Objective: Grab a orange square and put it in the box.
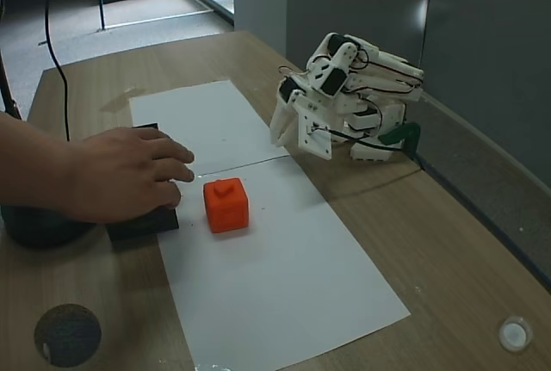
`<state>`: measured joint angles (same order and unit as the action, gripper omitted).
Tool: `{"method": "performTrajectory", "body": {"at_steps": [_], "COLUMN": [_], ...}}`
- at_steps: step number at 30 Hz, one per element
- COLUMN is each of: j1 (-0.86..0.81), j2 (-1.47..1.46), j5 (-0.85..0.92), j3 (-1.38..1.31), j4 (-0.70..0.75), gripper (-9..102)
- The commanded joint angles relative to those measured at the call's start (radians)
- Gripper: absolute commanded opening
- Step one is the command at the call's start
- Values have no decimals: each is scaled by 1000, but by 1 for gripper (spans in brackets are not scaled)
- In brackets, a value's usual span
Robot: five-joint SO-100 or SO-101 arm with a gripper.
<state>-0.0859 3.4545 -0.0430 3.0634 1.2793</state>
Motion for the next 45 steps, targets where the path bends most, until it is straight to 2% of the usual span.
{"method": "performTrajectory", "body": {"at_steps": [1, 28, 30, 32, 35, 37, 41, 45], "j1": [-3, 2, 43, 74, 77, 84, 104, 227], "j2": [12, 12, 12, 17, 18, 2, -63, -376], "j5": [-3, 0, 2, 38, 201, 196, 143, 138], "j3": [-64, -64, -54, -38, -67, -138, -364, -626], "j4": [11, 11, -44, -100, -161, -181, -150, -26], "gripper": [0, 0, 0, 5, 19, 25, 26, 30]}}
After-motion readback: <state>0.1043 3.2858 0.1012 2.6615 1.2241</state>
